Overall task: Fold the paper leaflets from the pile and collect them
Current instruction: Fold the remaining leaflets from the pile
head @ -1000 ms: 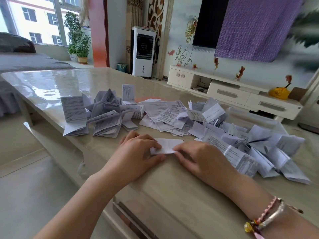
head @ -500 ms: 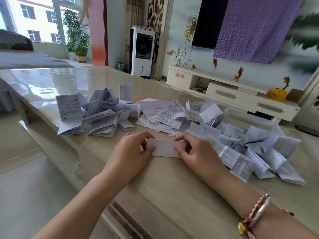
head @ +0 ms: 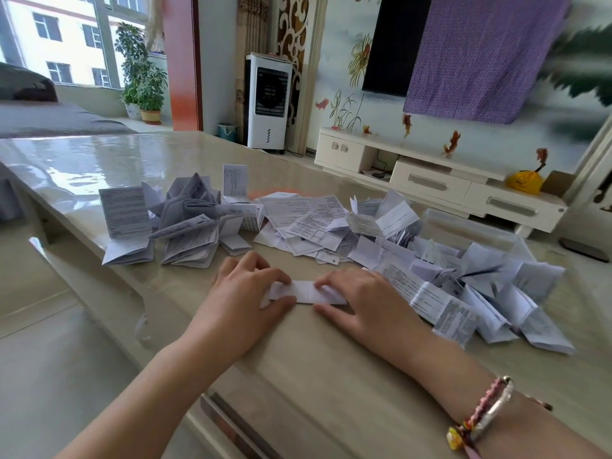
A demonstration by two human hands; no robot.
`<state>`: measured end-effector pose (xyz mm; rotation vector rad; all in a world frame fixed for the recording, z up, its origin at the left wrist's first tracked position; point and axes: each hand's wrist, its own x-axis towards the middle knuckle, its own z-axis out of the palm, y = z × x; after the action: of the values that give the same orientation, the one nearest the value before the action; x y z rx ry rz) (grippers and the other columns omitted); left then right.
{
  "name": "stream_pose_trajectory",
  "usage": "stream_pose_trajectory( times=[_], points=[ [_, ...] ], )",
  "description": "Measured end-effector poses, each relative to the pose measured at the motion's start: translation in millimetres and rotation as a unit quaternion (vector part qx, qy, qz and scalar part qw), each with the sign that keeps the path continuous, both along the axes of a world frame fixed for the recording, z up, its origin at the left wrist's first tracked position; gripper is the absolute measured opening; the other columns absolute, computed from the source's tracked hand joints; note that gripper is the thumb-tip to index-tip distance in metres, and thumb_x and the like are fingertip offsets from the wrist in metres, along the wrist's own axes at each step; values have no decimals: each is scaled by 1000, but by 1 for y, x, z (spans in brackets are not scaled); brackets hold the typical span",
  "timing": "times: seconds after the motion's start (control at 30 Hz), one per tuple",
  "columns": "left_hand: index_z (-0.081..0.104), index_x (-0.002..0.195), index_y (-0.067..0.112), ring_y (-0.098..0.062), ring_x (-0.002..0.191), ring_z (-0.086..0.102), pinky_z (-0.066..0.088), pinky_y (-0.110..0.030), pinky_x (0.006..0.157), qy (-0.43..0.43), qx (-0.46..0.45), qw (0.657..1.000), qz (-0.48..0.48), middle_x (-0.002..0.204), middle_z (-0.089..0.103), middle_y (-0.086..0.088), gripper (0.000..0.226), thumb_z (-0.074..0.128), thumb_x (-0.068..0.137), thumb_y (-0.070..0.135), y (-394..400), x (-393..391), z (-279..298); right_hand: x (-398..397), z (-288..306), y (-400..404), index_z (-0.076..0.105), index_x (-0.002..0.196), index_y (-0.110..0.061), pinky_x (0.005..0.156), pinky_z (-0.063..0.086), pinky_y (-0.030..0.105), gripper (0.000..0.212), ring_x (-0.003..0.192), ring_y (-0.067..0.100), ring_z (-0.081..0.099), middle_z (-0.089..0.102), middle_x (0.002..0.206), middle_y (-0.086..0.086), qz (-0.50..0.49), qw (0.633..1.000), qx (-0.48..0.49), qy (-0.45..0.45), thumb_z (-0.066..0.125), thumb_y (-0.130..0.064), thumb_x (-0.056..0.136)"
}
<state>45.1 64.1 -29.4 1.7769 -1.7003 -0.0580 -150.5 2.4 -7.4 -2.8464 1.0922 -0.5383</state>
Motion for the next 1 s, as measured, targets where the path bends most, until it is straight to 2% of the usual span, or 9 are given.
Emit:
stream_pose_trajectory(
  times=[0.13,0.27,0.37,0.53,0.63,0.73,0.83,0.9,1.0],
  points=[
    [67,108,38,-12,97,34,36,-30,92,-12,-25,1000,12,101,48,11,29,68,80,48,0,-1,1,1,1,1,64,104,-23,82,47,40,44,91,20,64,70,94,-2,0,998,-54,33,36,-51,87],
    [66,110,36,-14,91,43,37,-27,81,20,-60,998,2,83,46,13,34,73,78,43,-1,-4,2,3,4,4,65,88,-20,68,48,39,35,69,21,60,64,72,-3,-22,992,-121,26,35,-39,91],
    [67,107,38,-14,83,45,40,-29,78,31,-57,997,-37,77,51,14,30,74,78,37,-1,-7,3,7,3,4,62,83,-20,66,46,37,29,70,21,59,61,71,-4,-30,990,-132,41,35,-29,88],
    [65,116,39,-17,99,50,43,-34,90,43,-54,997,-44,96,57,19,40,75,78,33,-1,-9,3,4,-1,1,70,98,-20,78,50,38,29,88,21,61,69,89,-4,6,998,-56,-30,46,-20,81],
    [61,122,34,-10,104,55,43,-25,91,85,-62,992,-65,108,61,17,49,77,77,27,-2,-14,8,3,-3,2,70,97,-22,82,46,36,21,90,18,57,68,90,-8,40,996,-15,-81,52,-25,88],
    [59,125,32,6,96,60,40,-6,83,157,-67,979,-110,100,67,19,50,75,80,16,-1,-21,14,3,-2,4,71,92,-20,84,45,34,12,91,14,56,66,88,-10,41,987,34,-152,59,-23,90],
    [57,124,32,10,89,63,42,-5,80,196,-66,970,-130,90,70,19,48,71,84,11,0,-26,15,3,0,7,70,89,-26,88,45,27,9,100,7,58,68,93,-14,47,972,107,-204,63,-21,91],
    [63,112,31,8,84,65,45,-8,79,208,-65,969,-117,86,72,15,37,69,84,8,-1,-26,15,4,2,9,68,89,-31,85,45,21,9,98,4,60,69,94,-14,38,961,147,-232,65,-23,90],
    [67,82,32,1,76,68,52,-16,76,242,-45,964,-102,78,73,12,30,69,82,2,-1,-22,16,5,5,10,64,88,-25,69,43,13,7,79,1,60,66,84,-9,14,948,173,-267,69,-21,86]
  ],
)
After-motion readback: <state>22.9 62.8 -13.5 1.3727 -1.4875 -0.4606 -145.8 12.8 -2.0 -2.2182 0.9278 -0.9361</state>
